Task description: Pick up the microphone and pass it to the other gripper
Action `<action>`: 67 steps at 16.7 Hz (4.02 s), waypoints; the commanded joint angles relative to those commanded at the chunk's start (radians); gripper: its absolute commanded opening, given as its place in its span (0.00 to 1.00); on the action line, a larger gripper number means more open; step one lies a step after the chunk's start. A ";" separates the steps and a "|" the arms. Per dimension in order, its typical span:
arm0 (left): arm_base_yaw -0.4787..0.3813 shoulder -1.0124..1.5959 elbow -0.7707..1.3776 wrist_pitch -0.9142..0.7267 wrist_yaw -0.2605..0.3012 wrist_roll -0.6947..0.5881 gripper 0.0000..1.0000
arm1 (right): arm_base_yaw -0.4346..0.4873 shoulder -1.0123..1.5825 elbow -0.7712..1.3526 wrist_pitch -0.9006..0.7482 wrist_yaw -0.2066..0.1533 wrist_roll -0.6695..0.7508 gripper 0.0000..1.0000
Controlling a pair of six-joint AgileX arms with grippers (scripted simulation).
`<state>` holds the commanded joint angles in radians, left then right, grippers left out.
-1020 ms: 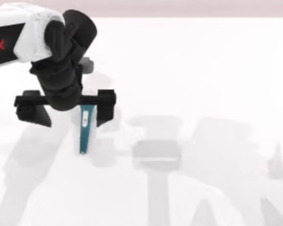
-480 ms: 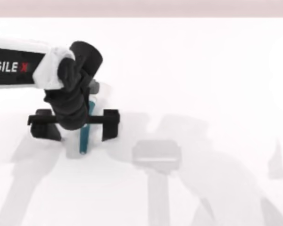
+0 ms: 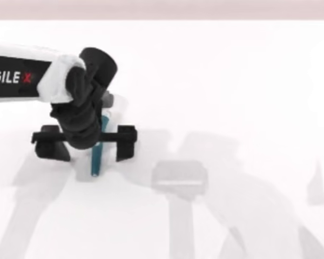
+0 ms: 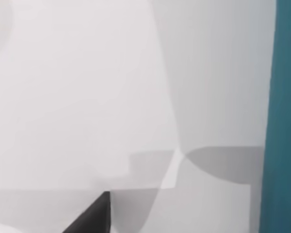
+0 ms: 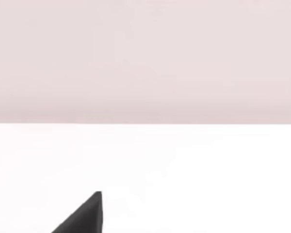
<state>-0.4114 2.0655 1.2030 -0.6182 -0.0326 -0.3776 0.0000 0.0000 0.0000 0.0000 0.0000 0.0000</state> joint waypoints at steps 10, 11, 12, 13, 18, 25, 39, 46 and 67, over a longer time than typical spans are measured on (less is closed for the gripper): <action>0.000 0.000 0.000 0.000 0.000 0.000 0.00 | 0.000 0.000 0.000 0.000 0.000 0.000 1.00; 0.000 0.000 0.000 0.000 0.000 0.000 0.00 | 0.000 0.000 0.000 0.000 0.000 0.000 1.00; 0.000 0.000 0.000 0.000 0.000 0.000 0.00 | 0.000 0.000 0.000 0.000 0.000 0.000 1.00; 0.000 0.000 0.000 0.000 0.000 0.000 0.00 | 0.000 0.000 0.000 0.000 0.000 0.000 1.00; -0.001 -0.063 0.022 -0.031 -0.021 0.016 0.00 | 0.000 0.000 0.000 0.000 0.000 0.000 1.00; 0.003 -0.109 -0.023 0.185 0.054 0.071 0.00 | 0.000 0.000 0.000 0.000 0.000 0.000 1.00; 0.036 -0.392 -0.338 1.288 0.420 0.356 0.00 | 0.000 0.000 0.000 0.000 0.000 0.000 1.00; 0.042 -0.447 -0.373 1.400 0.464 0.395 0.00 | 0.000 0.000 0.000 0.000 0.000 0.000 1.00; -0.211 -0.492 -0.489 1.585 0.194 0.358 0.00 | 0.000 0.000 0.000 0.000 0.000 0.000 1.00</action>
<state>-0.6226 1.5737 0.7140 0.9670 0.1610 -0.0197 0.0000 0.0000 0.0000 0.0000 0.0000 0.0000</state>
